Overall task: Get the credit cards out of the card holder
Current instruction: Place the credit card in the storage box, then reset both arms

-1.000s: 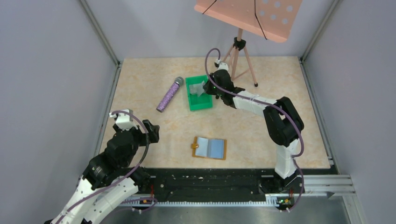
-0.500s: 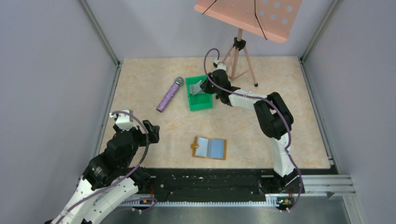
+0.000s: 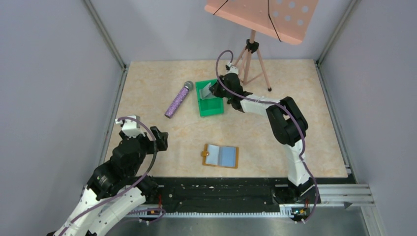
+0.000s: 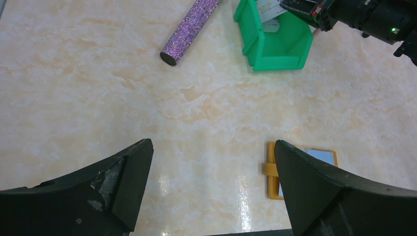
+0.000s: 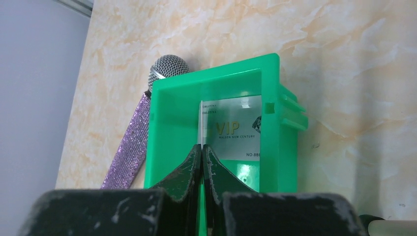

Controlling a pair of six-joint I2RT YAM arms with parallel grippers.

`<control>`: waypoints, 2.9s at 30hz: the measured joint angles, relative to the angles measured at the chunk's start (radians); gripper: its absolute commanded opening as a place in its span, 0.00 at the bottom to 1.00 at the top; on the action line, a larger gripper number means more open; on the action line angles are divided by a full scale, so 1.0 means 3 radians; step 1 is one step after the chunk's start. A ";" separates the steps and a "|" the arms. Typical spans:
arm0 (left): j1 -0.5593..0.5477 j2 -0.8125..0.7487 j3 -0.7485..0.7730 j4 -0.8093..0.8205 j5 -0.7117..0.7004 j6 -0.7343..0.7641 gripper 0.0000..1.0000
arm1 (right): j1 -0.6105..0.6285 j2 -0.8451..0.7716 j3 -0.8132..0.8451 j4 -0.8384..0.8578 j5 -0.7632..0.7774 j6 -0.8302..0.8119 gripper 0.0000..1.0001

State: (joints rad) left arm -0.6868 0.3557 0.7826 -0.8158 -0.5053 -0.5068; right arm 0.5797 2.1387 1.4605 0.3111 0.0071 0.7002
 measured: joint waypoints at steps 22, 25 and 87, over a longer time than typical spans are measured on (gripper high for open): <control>0.0000 -0.0029 -0.0001 0.0000 -0.0001 0.0000 0.99 | 0.0008 0.0081 -0.0069 0.0183 0.0079 0.0389 0.27; 0.0000 -0.0031 -0.0001 -0.0001 -0.0001 0.0000 0.99 | 0.0014 0.0081 -0.0060 0.0146 0.0126 0.0385 0.33; 0.0000 0.0145 -0.0064 0.0469 0.0688 -0.0088 0.99 | 0.0829 -0.4915 -0.2191 -0.2785 0.0738 -0.0652 0.99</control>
State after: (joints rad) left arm -0.6868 0.3992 0.7635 -0.6750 -0.2989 -0.5331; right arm 0.8284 0.6643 0.8032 -0.5243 0.2283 0.5045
